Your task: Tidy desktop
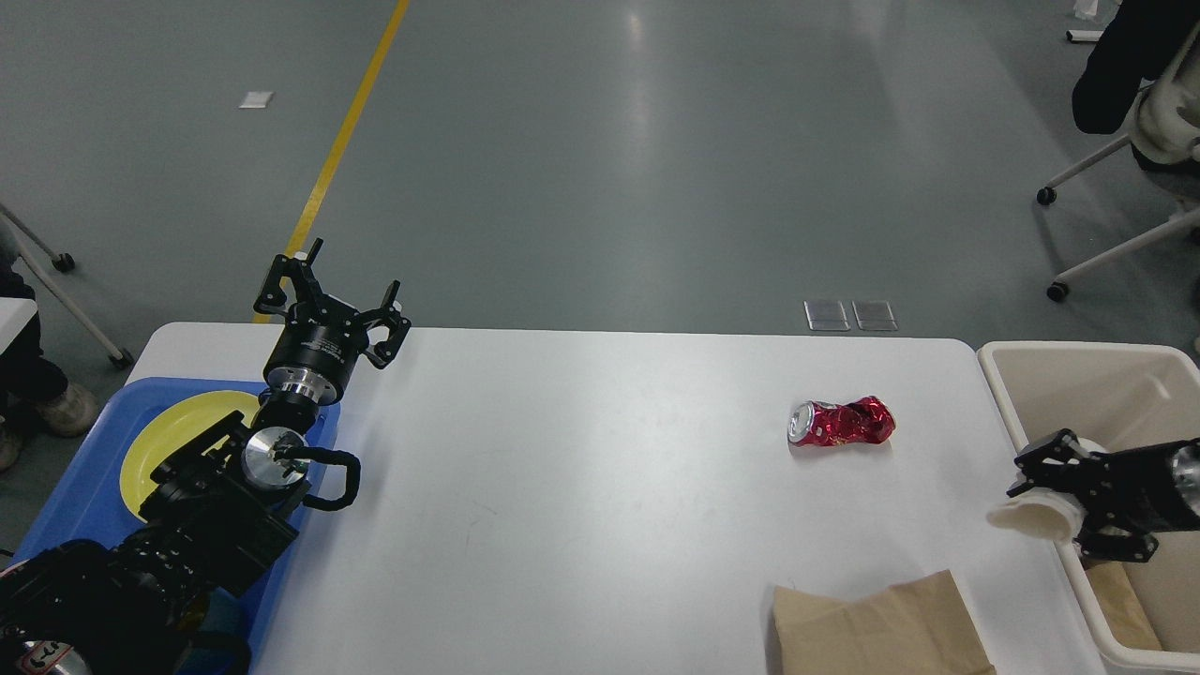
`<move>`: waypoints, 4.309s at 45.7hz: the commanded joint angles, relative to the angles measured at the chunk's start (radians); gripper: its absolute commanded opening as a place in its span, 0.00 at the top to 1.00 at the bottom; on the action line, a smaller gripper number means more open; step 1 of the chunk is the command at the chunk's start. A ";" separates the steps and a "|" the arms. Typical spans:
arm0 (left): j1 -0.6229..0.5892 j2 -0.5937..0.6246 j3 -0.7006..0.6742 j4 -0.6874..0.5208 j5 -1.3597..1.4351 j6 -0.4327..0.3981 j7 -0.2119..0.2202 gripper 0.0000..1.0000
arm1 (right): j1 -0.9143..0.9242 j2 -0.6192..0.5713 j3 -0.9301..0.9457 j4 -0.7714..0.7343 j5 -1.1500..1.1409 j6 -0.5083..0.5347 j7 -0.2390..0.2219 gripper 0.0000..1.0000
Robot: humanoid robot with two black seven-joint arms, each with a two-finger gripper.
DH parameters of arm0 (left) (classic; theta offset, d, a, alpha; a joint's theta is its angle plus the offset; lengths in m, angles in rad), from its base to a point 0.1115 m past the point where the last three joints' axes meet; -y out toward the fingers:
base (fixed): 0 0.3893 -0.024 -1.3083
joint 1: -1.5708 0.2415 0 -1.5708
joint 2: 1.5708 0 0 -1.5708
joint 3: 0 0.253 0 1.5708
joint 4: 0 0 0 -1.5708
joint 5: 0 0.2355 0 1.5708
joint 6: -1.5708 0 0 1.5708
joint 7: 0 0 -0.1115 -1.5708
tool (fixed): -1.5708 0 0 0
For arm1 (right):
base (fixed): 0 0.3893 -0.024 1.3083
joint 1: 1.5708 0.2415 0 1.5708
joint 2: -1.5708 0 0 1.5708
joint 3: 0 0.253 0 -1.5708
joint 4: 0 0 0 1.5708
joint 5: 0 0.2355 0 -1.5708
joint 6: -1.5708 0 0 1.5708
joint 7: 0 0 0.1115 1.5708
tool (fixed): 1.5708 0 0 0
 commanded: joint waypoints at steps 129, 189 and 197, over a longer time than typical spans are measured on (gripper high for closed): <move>0.000 0.000 0.000 0.000 0.000 0.000 0.000 0.03 | -0.165 -0.083 0.007 -0.269 -0.267 -0.202 0.012 0.00; 0.000 0.000 0.000 0.000 0.000 0.000 0.000 0.03 | 0.651 -0.508 0.040 0.799 -0.996 0.151 -0.048 0.00; 0.000 0.000 0.000 0.000 0.000 0.000 0.000 0.03 | 0.607 -0.504 0.062 0.808 -0.979 0.151 -0.058 0.00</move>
